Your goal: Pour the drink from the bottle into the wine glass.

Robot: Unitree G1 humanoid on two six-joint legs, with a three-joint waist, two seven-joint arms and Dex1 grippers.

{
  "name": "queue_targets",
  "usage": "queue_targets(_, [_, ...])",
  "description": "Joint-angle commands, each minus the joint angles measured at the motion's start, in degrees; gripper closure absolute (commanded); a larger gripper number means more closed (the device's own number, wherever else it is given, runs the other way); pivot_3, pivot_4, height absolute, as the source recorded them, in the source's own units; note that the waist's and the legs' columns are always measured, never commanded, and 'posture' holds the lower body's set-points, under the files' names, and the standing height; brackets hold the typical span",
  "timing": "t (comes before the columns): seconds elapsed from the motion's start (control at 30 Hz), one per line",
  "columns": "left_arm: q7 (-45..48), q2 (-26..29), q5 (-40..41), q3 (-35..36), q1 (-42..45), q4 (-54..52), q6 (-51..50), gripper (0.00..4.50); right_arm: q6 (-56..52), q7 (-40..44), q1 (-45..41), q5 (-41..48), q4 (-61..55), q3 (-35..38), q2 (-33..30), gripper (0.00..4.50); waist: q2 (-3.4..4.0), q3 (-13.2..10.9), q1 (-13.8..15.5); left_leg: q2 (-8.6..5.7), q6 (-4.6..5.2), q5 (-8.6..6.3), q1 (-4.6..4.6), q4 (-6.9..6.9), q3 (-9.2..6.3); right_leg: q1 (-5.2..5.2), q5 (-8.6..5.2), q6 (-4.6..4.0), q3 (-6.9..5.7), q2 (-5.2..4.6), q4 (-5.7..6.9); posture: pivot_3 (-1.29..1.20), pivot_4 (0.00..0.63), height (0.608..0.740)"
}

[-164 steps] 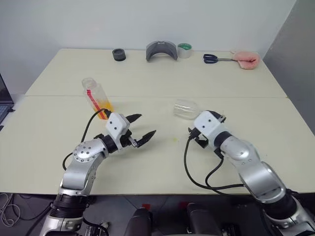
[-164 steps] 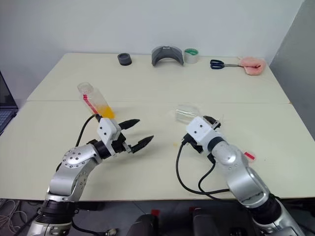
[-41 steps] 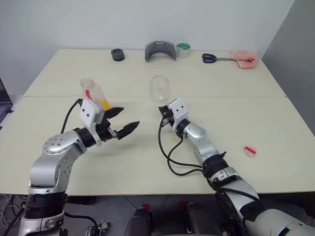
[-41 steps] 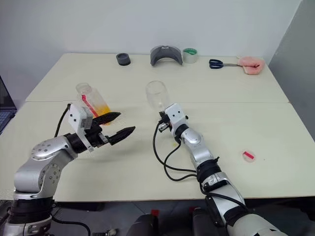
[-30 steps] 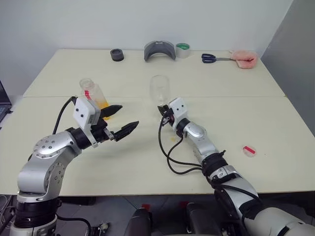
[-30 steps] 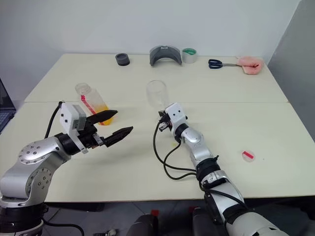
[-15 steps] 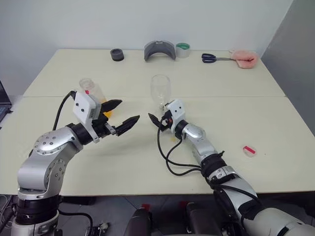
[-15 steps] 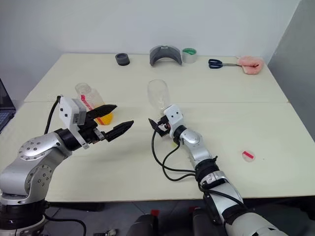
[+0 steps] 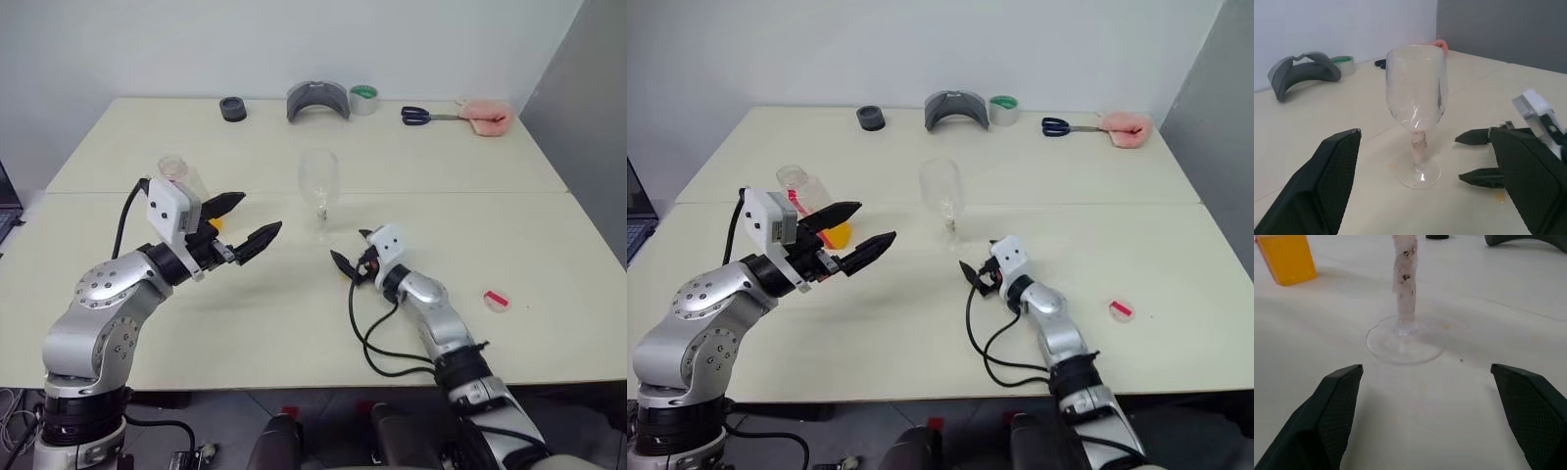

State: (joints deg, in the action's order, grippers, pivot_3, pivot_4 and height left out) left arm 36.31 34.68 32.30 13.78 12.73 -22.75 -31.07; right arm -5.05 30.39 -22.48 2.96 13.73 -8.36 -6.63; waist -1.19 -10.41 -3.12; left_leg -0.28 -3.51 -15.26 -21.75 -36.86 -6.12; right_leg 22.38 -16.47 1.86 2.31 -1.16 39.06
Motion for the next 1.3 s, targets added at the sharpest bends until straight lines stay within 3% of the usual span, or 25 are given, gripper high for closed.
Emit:
queue_targets(0.03, [-2.6,-1.5,-3.2,0.1,-3.5,0.3,2.8,0.00,-7.6,5.7,3.8,4.9,-16.0,-1.7,-3.3,0.04,0.01,0.0,0.0,0.02,0.00,0.00,0.00,0.00,-0.01,0.00,0.00,0.00,0.02,0.00,0.00,0.00,0.150,0.740])
queue_targets(0.13, [-7.0,-5.7,-7.6,0.6,-8.5,2.6,7.9,0.00,-11.1,8.9,8.7,7.8,-27.6,-1.5,-8.6,0.04,0.01,0.0,0.1,0.02,0.00,-0.01,0.00,0.00,-0.08,-0.02,-0.01,0.01,0.00,-0.02,-0.04,0.00,0.150,0.740])
queue_targets(0.3, [-15.2,-10.9,-14.3,3.1,-12.2,8.1,15.2,0.00,-12.7,12.3,11.5,12.0,-35.5,-0.7,-13.6,0.04,-0.03,0.0,0.4,0.03,0.01,-0.01,-0.01,-0.03,-0.11,-0.07,-0.01,0.02,-0.03,-0.01,-0.07,0.00,0.150,0.740])
queue_targets(0.57, [-22.0,-14.6,-19.0,3.8,-12.3,16.1,20.9,0.00,-15.3,15.6,10.0,16.7,-39.4,-1.5,-17.5,0.04,-0.06,0.0,1.1,-0.01,0.01,-0.01,-0.01,-0.04,-0.07,-0.09,-0.01,0.02,-0.09,-0.02,-0.09,0.00,0.150,0.740])
queue_targets(1.3, [-21.5,-11.1,-19.7,3.3,3.2,28.7,21.1,0.00,-19.7,14.7,6.4,18.4,-40.7,-2.8,-17.4,0.04,-0.10,0.0,1.3,-0.03,0.00,0.00,-0.02,-0.04,-0.09,-0.08,-0.01,0.03,-0.16,-0.02,-0.08,0.00,0.150,0.740])
